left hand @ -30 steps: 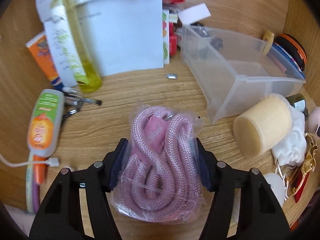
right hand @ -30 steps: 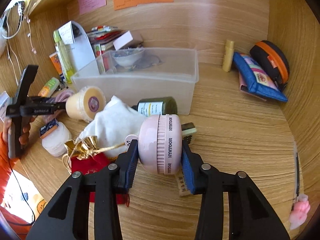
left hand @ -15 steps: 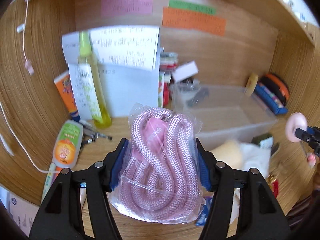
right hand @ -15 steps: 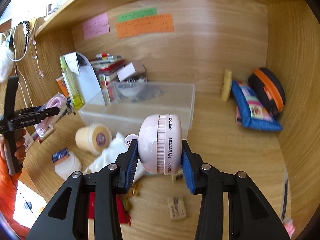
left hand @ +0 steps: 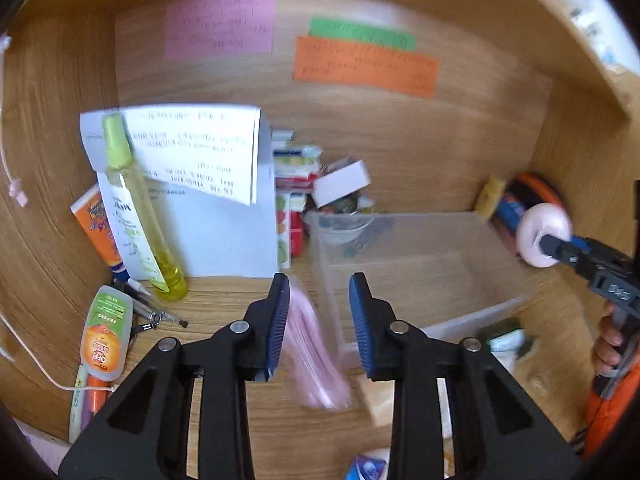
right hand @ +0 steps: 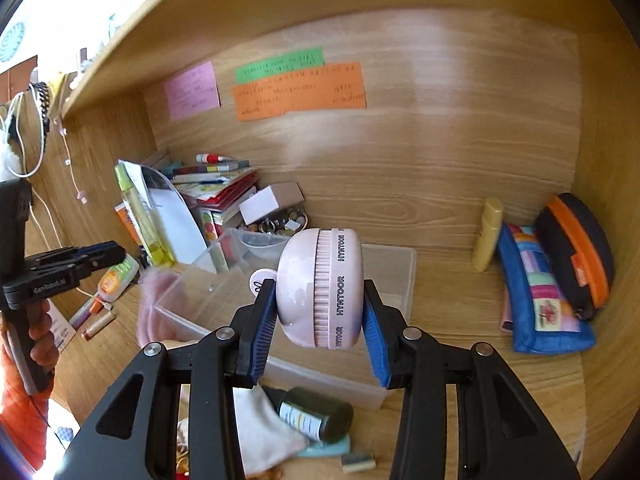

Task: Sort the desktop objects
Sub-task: 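Carry the pink fan and bagged rope into the clear bin and release both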

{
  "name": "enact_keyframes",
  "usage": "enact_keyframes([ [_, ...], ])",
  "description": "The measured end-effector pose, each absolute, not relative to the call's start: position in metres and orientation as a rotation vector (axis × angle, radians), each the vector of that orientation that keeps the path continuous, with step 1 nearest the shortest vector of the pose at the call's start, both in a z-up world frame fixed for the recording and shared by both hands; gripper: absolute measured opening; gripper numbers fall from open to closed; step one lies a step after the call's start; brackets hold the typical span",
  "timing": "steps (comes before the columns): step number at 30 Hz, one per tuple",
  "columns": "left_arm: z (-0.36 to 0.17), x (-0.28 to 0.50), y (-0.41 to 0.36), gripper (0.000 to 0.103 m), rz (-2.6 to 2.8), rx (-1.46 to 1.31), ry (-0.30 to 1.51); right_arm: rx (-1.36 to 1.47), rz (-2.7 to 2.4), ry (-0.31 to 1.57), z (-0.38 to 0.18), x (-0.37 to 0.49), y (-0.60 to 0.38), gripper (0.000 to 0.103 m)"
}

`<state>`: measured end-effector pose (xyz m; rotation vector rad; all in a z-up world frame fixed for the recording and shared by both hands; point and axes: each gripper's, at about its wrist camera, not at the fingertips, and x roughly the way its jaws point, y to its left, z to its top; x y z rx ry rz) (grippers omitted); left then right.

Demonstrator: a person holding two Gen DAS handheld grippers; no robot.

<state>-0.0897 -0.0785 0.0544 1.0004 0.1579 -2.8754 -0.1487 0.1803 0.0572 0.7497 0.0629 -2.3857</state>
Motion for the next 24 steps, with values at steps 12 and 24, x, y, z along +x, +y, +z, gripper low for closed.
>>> enact_keyframes([
  [12, 0.013, -0.104, -0.128, 0.067, -2.759, 1.217, 0.201, 0.846, -2.329, 0.087, 0.039, -0.175, 0.166, 0.037],
  [24, -0.045, -0.148, -0.146, 0.077, -2.694, 1.454, 0.125, 0.93, -2.307, 0.158, 0.027, -0.188, 0.148, 0.037],
])
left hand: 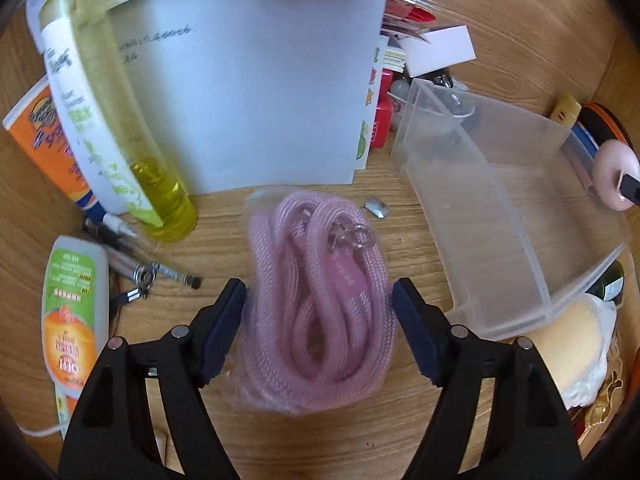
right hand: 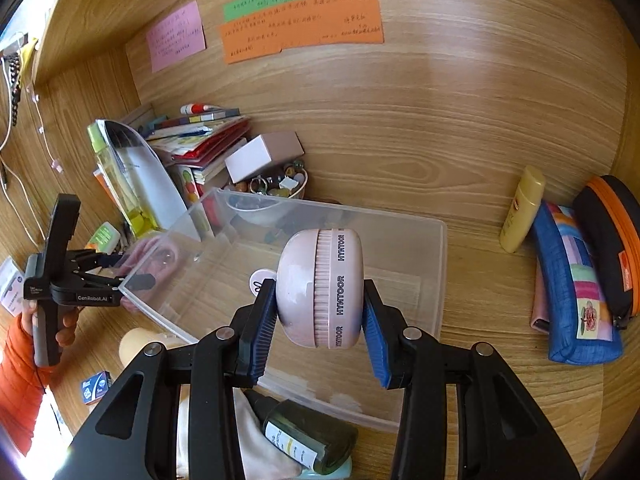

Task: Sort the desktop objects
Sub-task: 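Carry the pink fan and bagged rope into the clear bin and release both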

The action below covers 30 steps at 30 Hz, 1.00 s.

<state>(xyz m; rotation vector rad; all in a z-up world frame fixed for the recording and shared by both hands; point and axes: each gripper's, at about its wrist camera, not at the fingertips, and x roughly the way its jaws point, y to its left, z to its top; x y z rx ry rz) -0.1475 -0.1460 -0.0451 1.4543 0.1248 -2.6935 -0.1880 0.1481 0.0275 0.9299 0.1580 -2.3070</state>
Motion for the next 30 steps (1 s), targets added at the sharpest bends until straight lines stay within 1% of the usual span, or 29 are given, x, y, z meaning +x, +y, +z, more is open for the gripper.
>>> enact_keyframes([
  [2, -0.053, -0.153, -0.143, 0.081, -2.671, 1.495, 0.099, 0.945, -2.296, 0.164, 0.026, -0.193, 0.143, 0.037],
  [4, -0.062, -0.157, -0.14, 0.082, -2.646, 1.511, 0.057, 0.972, -2.296, 0.175, 0.022, -0.2, 0.137, 0.037],
  [9, -0.065, -0.158, -0.143, 0.083, -2.667, 1.439, 0.084, 1.036, -2.276, 0.199, 0.009, -0.216, 0.121, 0.037],
  [10, -0.066, -0.158, -0.143, 0.081, -2.668, 1.422, 0.086, 1.05, -2.273, 0.212, 0.006, -0.219, 0.117, 0.037],
  [11, -0.066, -0.157, -0.143, 0.072, -2.669, 1.407, 0.084, 1.064, -2.269, 0.224, 0.003, -0.221, 0.113, 0.037],
  [13, -0.064, -0.156, -0.144, 0.064, -2.665, 1.39, 0.098, 1.087, -2.258, 0.242, -0.002, -0.225, 0.108, 0.037],
  [14, -0.065, -0.155, -0.145, 0.062, -2.66, 1.38, 0.105, 1.102, -2.248, 0.253, -0.005, -0.227, 0.104, 0.037],
  [18, -0.064, -0.148, -0.147, 0.058, -2.645, 1.355, 0.113, 1.149, -2.225, 0.303, -0.013, -0.233, 0.096, 0.037],
  [21, -0.059, -0.138, -0.15, 0.056, -2.653, 1.33, 0.155, 1.163, -2.219, 0.353, -0.016, -0.233, 0.093, 0.037],
  [30, -0.017, -0.105, -0.138, 0.055, -2.766, 1.183, 0.227, 1.173, -2.229, 0.453, -0.02, -0.234, 0.09, 0.037],
])
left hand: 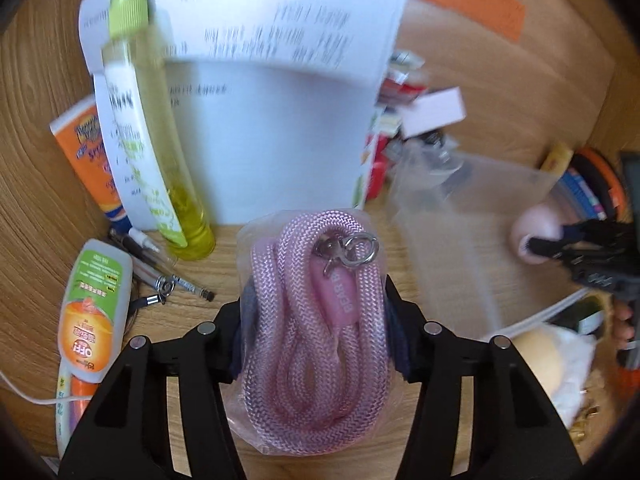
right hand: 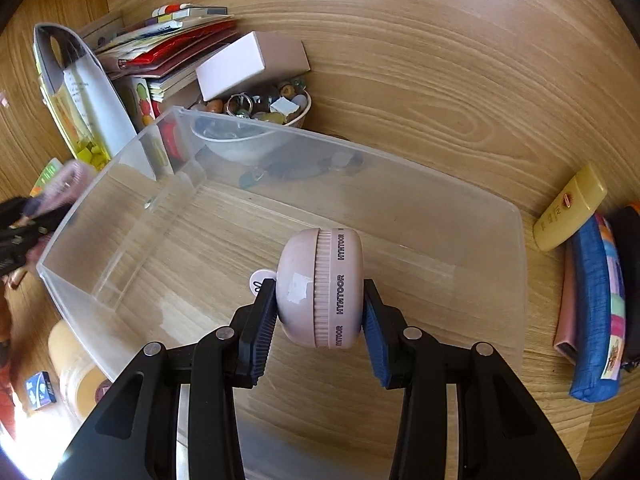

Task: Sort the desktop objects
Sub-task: 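Carry the pink fan and bagged rope into the clear bin and release both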

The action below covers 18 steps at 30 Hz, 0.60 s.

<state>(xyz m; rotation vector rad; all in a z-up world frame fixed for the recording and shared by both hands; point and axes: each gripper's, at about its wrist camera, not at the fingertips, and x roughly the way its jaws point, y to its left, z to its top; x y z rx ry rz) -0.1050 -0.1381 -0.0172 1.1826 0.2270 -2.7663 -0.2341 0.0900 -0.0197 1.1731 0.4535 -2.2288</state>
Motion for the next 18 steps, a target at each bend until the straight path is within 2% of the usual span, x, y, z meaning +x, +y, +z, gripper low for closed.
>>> enact_keyframes([
  [4, 0.007, -0.1, -0.129, 0.056, -2.837, 1.135, 0.171, 1.154, -2.261, 0.48, -0.018, -0.232, 0.092, 0.038],
  [6, 0.014, -0.099, -0.12, 0.056, -2.866, 1.126, 0.155, 1.14, -2.279, 0.497, -0.017, -0.23, 0.093, 0.044],
  [8, 0.019, -0.099, -0.117, 0.056, -2.889, 1.123, 0.149, 1.134, -2.308, 0.507, -0.014, -0.23, 0.094, 0.064],
  [10, 0.034, -0.106, -0.107, 0.056, -2.909, 1.124, 0.14, 1.109, -2.329, 0.499, -0.009, -0.228, 0.099, 0.074],
  [18, 0.042, -0.132, -0.087, 0.056, -2.914, 1.179, 0.123, 0.97, -2.376, 0.527, 0.009, -0.201, 0.118, 0.075],
])
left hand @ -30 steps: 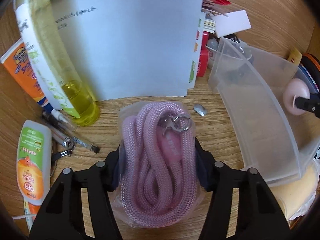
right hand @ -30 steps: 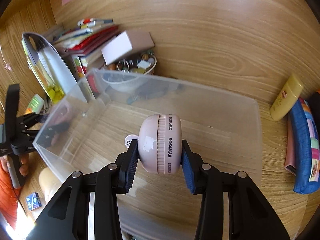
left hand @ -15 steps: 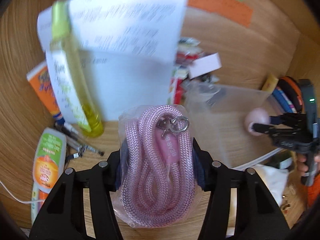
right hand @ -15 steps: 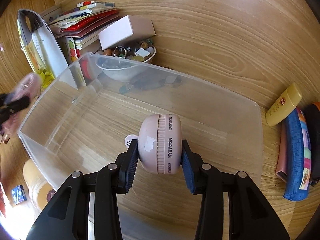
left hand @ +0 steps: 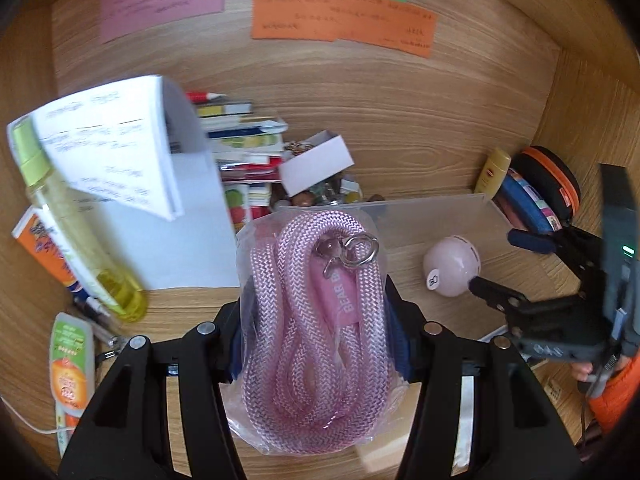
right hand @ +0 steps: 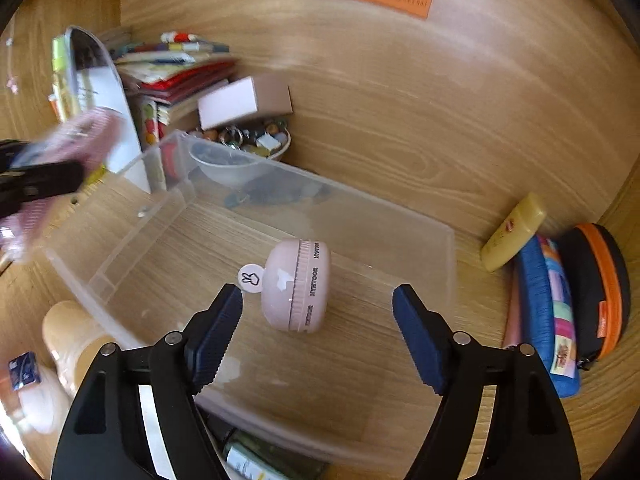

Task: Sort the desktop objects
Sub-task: 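Carry the pink fan and bagged rope into the clear bin and release both, then move the right tool to the eraser while the left moves to the blue Max box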

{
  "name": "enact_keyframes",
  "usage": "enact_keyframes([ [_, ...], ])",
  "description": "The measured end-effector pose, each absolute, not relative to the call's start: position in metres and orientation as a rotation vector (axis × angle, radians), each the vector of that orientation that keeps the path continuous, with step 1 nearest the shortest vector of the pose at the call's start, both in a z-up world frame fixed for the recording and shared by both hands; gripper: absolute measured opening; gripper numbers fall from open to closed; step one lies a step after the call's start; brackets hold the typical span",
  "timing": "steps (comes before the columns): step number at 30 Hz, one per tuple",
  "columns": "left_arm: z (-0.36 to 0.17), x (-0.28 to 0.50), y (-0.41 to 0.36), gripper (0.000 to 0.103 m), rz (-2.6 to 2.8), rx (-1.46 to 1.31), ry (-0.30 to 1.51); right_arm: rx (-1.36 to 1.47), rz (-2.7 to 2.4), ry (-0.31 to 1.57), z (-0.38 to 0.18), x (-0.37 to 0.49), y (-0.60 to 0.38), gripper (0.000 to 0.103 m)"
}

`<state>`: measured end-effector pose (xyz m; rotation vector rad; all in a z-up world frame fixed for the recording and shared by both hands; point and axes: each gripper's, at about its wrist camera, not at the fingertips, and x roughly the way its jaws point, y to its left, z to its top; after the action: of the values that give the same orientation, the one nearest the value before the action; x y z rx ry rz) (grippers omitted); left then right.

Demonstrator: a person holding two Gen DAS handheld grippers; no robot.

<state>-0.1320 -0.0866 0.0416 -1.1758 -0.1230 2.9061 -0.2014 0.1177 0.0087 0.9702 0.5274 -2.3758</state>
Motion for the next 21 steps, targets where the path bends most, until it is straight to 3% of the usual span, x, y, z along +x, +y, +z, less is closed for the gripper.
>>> enact_keyframes([
  [4, 0.036, -0.151, -0.075, 0.056, 2.887, -1.212, -0.106, 0.935, -2.374, 0.432, 0.02, -0.191, 0.128, 0.083],
  [21, 0.018, -0.183, -0.049, 0.056, 2.855, -1.304, -0.002, 0.981, -2.451, 0.243, 0.009, -0.163, 0.215, 0.083],
])
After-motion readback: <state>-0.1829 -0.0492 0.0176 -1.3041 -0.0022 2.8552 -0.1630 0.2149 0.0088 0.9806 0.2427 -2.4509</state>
